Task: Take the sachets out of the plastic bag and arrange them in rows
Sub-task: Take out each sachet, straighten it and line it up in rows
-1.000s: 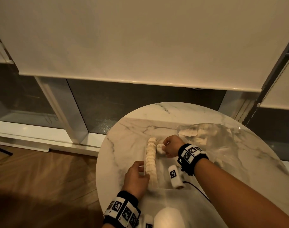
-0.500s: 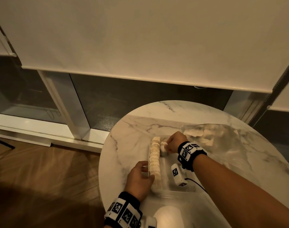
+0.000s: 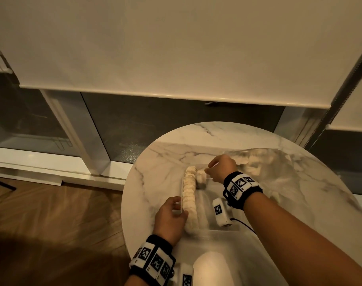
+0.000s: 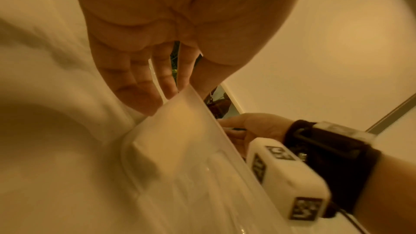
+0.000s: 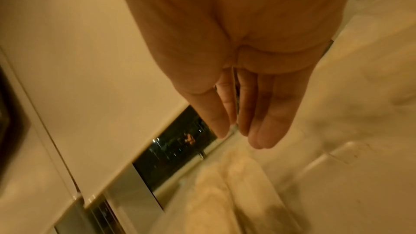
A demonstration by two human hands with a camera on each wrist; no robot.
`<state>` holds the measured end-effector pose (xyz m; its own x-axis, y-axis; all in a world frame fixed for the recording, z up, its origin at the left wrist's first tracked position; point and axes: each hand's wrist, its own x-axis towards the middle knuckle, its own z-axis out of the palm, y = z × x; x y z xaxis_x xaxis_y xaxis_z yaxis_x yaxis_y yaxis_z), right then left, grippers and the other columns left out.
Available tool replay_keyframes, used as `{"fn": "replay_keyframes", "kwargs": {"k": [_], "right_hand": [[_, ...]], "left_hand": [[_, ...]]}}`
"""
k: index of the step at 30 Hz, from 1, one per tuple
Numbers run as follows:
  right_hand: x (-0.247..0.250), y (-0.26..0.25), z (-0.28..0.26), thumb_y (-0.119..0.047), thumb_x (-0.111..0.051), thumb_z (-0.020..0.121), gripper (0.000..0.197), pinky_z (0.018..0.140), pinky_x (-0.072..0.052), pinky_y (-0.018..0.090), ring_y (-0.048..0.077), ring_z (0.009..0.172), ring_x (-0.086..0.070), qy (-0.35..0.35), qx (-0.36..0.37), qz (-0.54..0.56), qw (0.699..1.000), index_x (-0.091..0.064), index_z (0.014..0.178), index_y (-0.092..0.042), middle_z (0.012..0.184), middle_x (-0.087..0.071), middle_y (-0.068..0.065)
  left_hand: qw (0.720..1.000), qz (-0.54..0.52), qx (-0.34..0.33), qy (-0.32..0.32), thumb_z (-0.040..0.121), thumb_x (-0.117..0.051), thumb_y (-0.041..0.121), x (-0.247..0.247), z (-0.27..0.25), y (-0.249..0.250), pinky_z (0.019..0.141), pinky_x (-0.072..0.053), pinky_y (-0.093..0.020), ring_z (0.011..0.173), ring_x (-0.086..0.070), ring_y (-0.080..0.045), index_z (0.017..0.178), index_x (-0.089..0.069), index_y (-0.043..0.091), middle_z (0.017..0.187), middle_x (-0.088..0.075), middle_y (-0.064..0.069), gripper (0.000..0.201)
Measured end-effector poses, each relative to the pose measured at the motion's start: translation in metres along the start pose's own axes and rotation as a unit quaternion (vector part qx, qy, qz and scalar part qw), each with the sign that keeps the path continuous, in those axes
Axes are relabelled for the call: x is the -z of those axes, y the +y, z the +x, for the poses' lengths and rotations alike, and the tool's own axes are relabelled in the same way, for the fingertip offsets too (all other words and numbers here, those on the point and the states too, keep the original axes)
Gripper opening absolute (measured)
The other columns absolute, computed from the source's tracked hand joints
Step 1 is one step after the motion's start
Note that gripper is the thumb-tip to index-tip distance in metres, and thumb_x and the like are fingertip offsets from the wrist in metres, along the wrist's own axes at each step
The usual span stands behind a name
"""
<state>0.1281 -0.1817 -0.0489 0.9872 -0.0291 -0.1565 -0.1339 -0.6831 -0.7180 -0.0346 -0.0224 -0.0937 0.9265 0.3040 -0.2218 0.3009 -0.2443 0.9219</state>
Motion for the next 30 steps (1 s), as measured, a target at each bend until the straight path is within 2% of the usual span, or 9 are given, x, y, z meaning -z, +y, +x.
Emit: {"fn": "replay_keyframes", "kwargs": {"k": [8,12,15,19,22,24,26,28,30], "right_hand": [[0.065,0.011,-0.105,-0.005,-0.068,0.090,0.007,0.065,-0.060,0.037,0.025,0.071,-0.071,-0.033,-0.004,0.312,0.949,-0.069,0.097,-0.004,0.087,-0.071,0.018],[0.092,0.052,-0.139,0.011,-0.051,0.089,0.025,0.064,-0.057,0.032,0.024,0.074,-0.071,-0.068,-0.024,0.282,0.957,-0.071,0.095,-0.004,0.088,-0.073,0.014],[0.104,0.084,-0.146,0.014,-0.043,0.081,0.040,0.064,-0.055,0.029,0.021,0.075,-0.073,-0.096,-0.028,0.148,0.984,-0.075,0.084,-0.010,0.085,-0.075,0.007],[0.111,0.114,-0.140,0.006,-0.051,0.076,0.036,0.076,-0.056,0.030,0.015,0.080,-0.070,-0.021,-0.026,0.015,0.999,-0.076,0.073,-0.020,0.079,-0.074,-0.001],[0.108,0.123,-0.137,0.009,-0.048,0.079,0.040,0.079,-0.050,0.020,0.015,0.094,-0.066,0.035,-0.019,0.004,0.999,-0.076,0.094,-0.014,0.094,-0.073,0.000],[0.105,0.128,-0.135,0.010,-0.045,0.080,0.048,0.076,-0.046,0.010,0.015,0.103,-0.063,0.045,-0.024,0.029,0.998,-0.071,0.113,-0.013,0.106,-0.069,0.002],[0.102,0.133,-0.134,0.009,-0.044,0.079,0.053,0.090,-0.048,0.016,0.015,0.110,-0.061,0.049,-0.026,0.067,0.996,-0.068,0.120,-0.015,0.112,-0.067,0.000],[0.100,0.137,-0.131,0.007,-0.042,0.076,0.054,0.098,-0.051,0.033,0.015,0.109,-0.064,0.055,-0.026,0.131,0.990,-0.072,0.109,-0.023,0.112,-0.071,-0.001],[0.101,0.135,-0.128,0.013,-0.041,0.080,0.055,0.083,-0.057,0.031,0.012,0.094,-0.070,0.054,-0.036,0.233,0.970,-0.075,0.097,-0.026,0.103,-0.075,0.001]], "left_hand": [[0.982,0.131,-0.078,0.107,0.085,-0.072,0.032,0.006,-0.009,0.021,0.102,-0.042,-0.035,0.114,-0.052,-0.023,0.120,-0.062,0.031,0.116,-0.060,0.003,0.037],[0.961,0.167,-0.196,0.103,0.082,-0.074,0.028,-0.012,-0.026,0.056,0.090,-0.025,-0.016,0.113,-0.046,-0.019,0.094,-0.070,0.036,0.112,-0.058,0.011,0.015],[0.953,0.164,-0.254,0.015,0.083,-0.075,0.027,-0.044,-0.032,0.070,0.090,-0.025,-0.014,0.112,-0.047,-0.014,0.086,-0.072,0.038,0.110,-0.059,0.013,0.012],[0.921,0.244,-0.277,-0.128,0.088,-0.068,0.036,-0.089,-0.037,0.084,0.102,-0.024,-0.018,0.128,-0.039,-0.011,0.098,-0.074,0.042,0.130,-0.053,0.013,0.013],[0.895,0.310,-0.264,-0.184,0.090,-0.062,0.040,-0.111,-0.036,0.097,0.114,-0.023,-0.028,0.139,-0.026,-0.017,0.115,-0.070,0.044,0.149,-0.041,0.008,0.026],[0.876,0.360,-0.252,-0.198,0.091,-0.059,0.043,-0.121,-0.033,0.103,0.118,-0.022,-0.033,0.144,-0.021,-0.020,0.127,-0.063,0.043,0.157,-0.034,0.002,0.036],[0.856,0.411,-0.240,-0.199,0.093,-0.056,0.043,-0.128,-0.027,0.105,0.118,-0.026,-0.037,0.145,-0.024,-0.022,0.139,-0.053,0.036,0.158,-0.034,0.000,0.047],[0.864,0.406,-0.247,-0.167,0.093,-0.055,0.039,-0.131,-0.022,0.106,0.113,-0.035,-0.037,0.139,-0.039,-0.021,0.140,-0.052,0.026,0.150,-0.046,0.000,0.049],[0.894,0.341,-0.265,-0.119,0.092,-0.059,0.032,-0.132,-0.021,0.108,0.108,-0.040,-0.032,0.128,-0.052,-0.018,0.134,-0.057,0.021,0.139,-0.057,0.001,0.044]]}}
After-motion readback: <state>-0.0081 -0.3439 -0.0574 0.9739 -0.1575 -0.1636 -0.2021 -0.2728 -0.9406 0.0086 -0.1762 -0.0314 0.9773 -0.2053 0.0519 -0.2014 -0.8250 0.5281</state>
